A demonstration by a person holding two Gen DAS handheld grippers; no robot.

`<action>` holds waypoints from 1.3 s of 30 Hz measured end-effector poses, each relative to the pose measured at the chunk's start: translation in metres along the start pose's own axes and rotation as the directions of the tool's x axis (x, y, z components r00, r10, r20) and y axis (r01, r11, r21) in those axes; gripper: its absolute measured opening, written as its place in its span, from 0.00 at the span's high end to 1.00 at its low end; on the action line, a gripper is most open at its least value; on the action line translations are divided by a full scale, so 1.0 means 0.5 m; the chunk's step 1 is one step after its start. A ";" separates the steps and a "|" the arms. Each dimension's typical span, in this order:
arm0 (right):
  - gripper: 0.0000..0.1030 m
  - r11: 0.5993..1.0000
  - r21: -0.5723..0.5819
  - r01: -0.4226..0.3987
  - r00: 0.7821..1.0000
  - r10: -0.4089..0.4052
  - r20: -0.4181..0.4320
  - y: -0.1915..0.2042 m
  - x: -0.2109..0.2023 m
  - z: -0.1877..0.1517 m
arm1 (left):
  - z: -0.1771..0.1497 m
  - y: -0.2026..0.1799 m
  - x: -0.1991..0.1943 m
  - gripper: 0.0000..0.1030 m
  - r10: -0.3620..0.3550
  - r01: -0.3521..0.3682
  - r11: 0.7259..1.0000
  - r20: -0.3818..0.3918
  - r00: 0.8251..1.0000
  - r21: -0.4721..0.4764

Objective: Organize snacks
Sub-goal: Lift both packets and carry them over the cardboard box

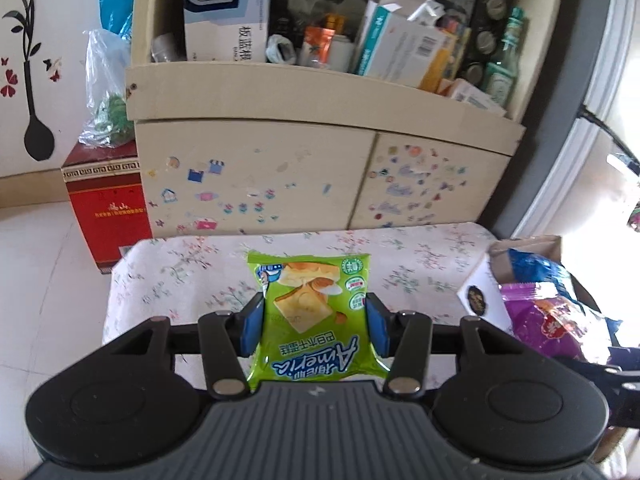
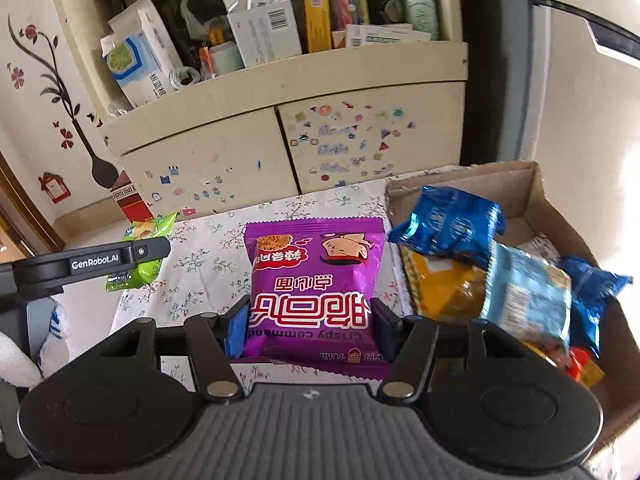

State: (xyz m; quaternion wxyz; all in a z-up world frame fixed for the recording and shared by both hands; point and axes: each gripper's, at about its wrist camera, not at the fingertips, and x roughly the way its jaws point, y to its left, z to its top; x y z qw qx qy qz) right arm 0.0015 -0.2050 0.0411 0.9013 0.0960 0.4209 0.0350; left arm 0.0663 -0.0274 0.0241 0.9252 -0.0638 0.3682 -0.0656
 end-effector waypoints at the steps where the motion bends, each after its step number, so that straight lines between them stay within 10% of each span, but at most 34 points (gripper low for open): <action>1: 0.35 1.000 0.002 -0.001 1.000 0.001 -0.001 -0.004 -0.003 -0.001 | -0.005 -0.005 -0.005 0.51 -0.006 0.006 1.000 0.003 1.000 0.004; 39: 0.35 0.928 0.330 0.172 0.969 -0.219 0.113 -0.291 -0.173 -0.028 | -0.086 -0.286 -0.017 0.51 -0.288 0.284 0.934 -0.014 0.957 0.214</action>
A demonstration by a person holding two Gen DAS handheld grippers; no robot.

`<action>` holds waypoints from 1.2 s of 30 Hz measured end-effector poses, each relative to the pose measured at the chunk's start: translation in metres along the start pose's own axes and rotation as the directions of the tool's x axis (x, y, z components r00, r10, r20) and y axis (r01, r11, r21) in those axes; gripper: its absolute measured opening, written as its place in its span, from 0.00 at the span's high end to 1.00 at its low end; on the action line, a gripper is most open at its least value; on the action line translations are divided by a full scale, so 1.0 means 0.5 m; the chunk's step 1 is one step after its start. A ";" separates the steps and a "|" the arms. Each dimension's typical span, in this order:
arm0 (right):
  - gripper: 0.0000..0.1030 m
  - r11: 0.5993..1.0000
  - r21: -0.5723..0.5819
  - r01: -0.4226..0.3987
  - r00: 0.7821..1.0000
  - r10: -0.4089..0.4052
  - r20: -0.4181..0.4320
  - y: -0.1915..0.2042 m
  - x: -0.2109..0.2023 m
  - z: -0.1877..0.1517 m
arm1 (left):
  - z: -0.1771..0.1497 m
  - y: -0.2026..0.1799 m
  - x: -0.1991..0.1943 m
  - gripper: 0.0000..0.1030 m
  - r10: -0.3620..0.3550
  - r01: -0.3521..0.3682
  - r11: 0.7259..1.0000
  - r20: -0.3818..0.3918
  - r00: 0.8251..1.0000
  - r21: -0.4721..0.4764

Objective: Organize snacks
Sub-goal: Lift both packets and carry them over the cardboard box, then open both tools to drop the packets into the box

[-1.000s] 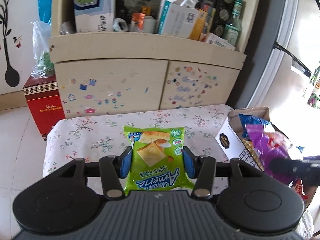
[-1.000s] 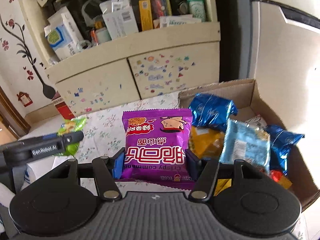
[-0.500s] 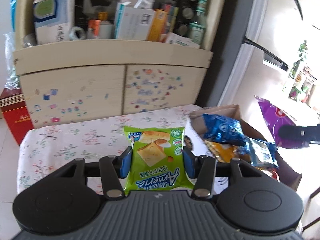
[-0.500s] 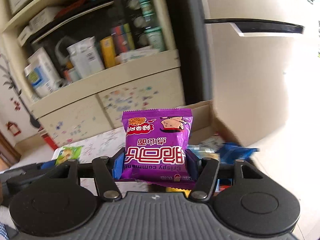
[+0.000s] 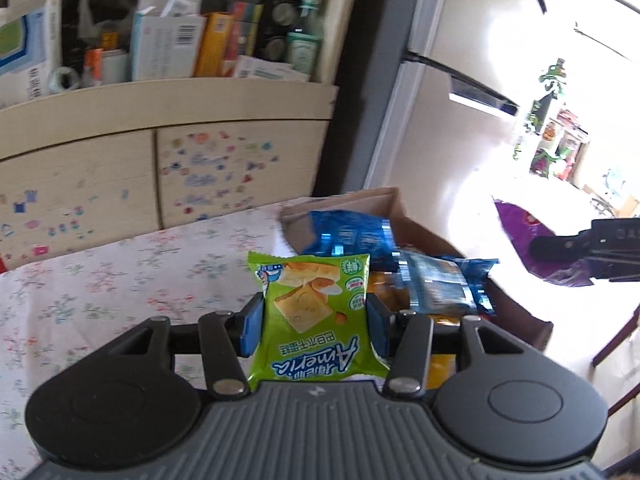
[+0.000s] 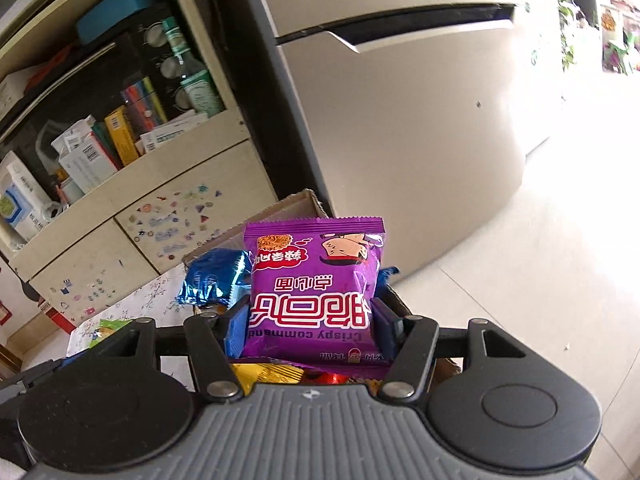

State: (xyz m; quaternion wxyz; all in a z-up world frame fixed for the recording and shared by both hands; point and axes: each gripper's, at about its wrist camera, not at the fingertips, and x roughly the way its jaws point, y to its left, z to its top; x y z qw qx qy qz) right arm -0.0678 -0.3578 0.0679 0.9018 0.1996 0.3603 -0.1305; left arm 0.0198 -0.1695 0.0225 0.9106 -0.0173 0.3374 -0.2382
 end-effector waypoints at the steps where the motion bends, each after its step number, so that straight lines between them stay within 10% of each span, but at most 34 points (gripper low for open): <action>1: 0.35 1.000 0.010 0.001 1.000 -0.001 -0.004 -0.005 0.001 -0.001 | -0.001 -0.009 0.002 0.51 -0.007 0.007 1.000 0.000 1.000 -0.001; 17: 0.35 0.995 0.104 -0.001 0.999 0.005 -0.043 -0.032 0.019 0.000 | -0.021 -0.172 0.072 0.50 -0.067 0.066 0.998 -0.047 0.997 -0.013; 24: 0.18 0.992 0.124 -0.007 0.999 0.013 -0.046 -0.039 0.016 0.000 | -0.034 -0.211 0.066 0.13 0.006 -0.004 0.999 -0.037 0.999 0.046; 36: 0.04 0.998 0.062 0.006 0.999 -0.004 -0.032 -0.022 -0.012 -0.001 | -0.029 -0.218 0.031 0.03 0.163 -0.156 0.985 -0.101 0.981 0.077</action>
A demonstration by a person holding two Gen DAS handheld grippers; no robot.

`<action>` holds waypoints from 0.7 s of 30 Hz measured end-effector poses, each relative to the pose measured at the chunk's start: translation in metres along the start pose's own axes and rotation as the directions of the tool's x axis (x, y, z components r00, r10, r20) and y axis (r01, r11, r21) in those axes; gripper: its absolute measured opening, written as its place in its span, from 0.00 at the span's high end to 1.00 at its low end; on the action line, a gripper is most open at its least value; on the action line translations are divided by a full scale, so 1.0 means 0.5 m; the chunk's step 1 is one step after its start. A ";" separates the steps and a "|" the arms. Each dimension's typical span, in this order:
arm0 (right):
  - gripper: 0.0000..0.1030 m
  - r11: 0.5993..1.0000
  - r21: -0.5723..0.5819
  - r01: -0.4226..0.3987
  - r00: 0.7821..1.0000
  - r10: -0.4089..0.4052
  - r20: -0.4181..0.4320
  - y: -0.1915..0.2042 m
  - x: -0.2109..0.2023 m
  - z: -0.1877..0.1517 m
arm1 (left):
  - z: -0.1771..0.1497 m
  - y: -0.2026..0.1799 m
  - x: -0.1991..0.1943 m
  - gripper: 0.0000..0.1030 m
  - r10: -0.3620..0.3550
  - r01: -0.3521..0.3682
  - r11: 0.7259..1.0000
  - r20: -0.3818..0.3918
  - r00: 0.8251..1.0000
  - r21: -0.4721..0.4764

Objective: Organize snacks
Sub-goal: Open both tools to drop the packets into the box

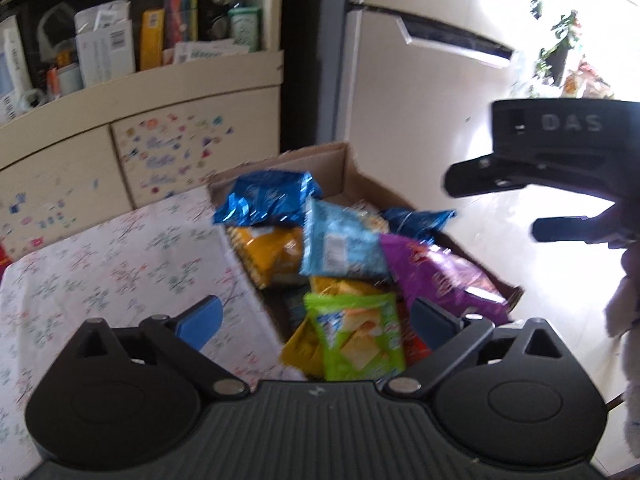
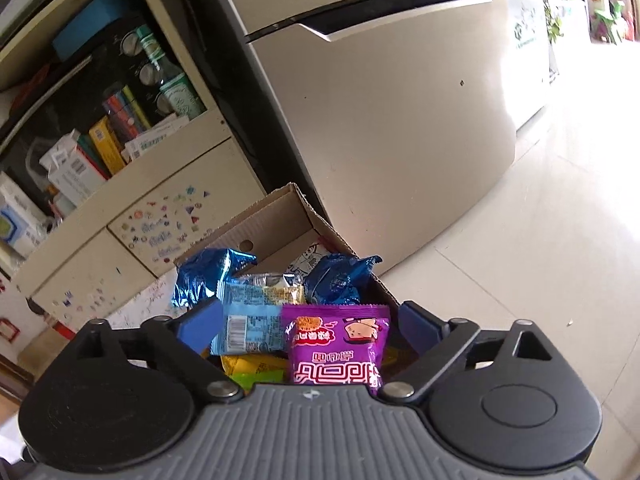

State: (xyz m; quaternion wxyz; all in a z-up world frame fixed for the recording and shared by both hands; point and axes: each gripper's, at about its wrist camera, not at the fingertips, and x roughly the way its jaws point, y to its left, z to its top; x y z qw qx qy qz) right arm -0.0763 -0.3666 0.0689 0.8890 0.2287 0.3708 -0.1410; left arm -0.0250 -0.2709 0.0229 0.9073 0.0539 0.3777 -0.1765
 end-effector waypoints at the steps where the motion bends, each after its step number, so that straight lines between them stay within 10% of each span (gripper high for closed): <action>1: 0.04 1.000 -0.008 0.006 1.000 -0.006 -0.001 0.002 -0.002 -0.001 | -0.002 0.003 0.000 0.03 0.008 -0.008 1.000 -0.011 1.000 -0.003; 21: 0.00 0.974 -0.179 0.140 0.990 -0.143 -0.006 0.015 -0.025 -0.023 | 0.012 0.034 -0.023 0.01 0.191 -0.192 0.981 -0.130 0.973 0.002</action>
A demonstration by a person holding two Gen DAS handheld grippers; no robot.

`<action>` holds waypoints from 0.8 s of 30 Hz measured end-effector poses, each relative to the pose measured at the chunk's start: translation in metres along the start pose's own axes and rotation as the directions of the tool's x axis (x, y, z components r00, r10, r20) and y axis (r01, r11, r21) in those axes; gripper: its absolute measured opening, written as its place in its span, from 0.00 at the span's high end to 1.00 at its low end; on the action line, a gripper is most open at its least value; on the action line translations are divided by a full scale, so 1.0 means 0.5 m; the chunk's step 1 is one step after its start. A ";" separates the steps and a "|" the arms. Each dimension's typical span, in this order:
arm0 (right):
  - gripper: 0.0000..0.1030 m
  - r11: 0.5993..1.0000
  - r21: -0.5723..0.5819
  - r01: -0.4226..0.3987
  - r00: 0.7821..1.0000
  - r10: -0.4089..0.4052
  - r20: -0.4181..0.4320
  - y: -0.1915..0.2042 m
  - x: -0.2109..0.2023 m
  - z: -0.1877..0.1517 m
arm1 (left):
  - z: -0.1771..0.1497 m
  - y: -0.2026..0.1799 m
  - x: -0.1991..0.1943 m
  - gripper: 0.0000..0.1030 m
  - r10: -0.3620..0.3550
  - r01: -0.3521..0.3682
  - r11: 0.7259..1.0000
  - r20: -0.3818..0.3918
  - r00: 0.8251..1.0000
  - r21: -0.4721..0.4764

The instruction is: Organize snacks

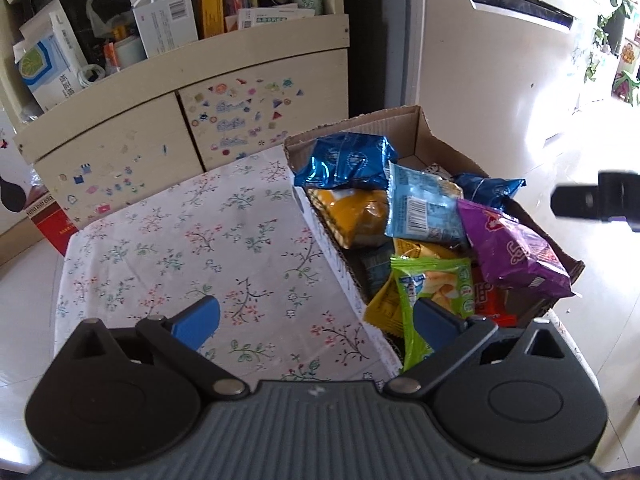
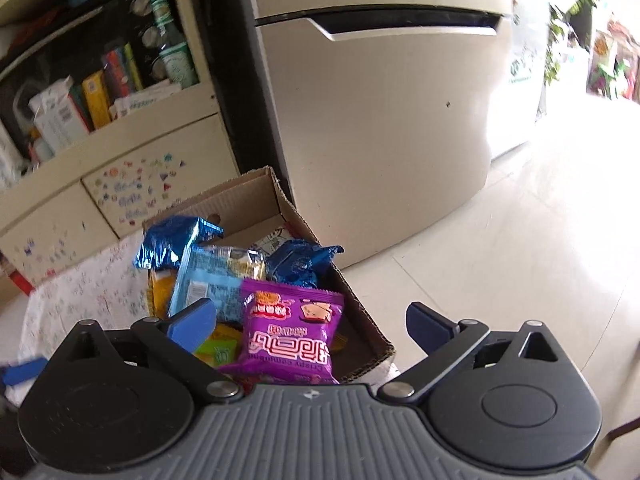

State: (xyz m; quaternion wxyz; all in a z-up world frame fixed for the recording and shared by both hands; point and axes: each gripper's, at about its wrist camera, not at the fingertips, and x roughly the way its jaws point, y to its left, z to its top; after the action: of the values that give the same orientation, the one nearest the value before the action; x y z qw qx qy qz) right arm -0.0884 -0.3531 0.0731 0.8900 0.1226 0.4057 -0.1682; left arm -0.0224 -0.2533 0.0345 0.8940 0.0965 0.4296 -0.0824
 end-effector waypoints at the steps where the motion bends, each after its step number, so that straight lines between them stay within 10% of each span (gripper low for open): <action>1: 0.00 1.000 -0.019 0.011 1.000 -0.011 -0.003 0.003 -0.001 -0.004 | 0.001 0.001 -0.001 0.01 0.005 -0.005 1.000 -0.003 1.000 0.001; 24: 0.00 0.999 -0.016 0.030 0.998 -0.031 -0.057 0.004 -0.001 -0.032 | 0.048 0.003 0.001 0.01 0.056 -0.055 0.998 -0.020 0.998 0.031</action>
State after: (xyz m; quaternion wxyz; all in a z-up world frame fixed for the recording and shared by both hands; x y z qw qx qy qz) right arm -0.0987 -0.3454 0.0631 0.8762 0.1145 0.4341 -0.1752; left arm -0.0038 -0.2578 0.0491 0.8900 0.1226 0.4346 -0.0631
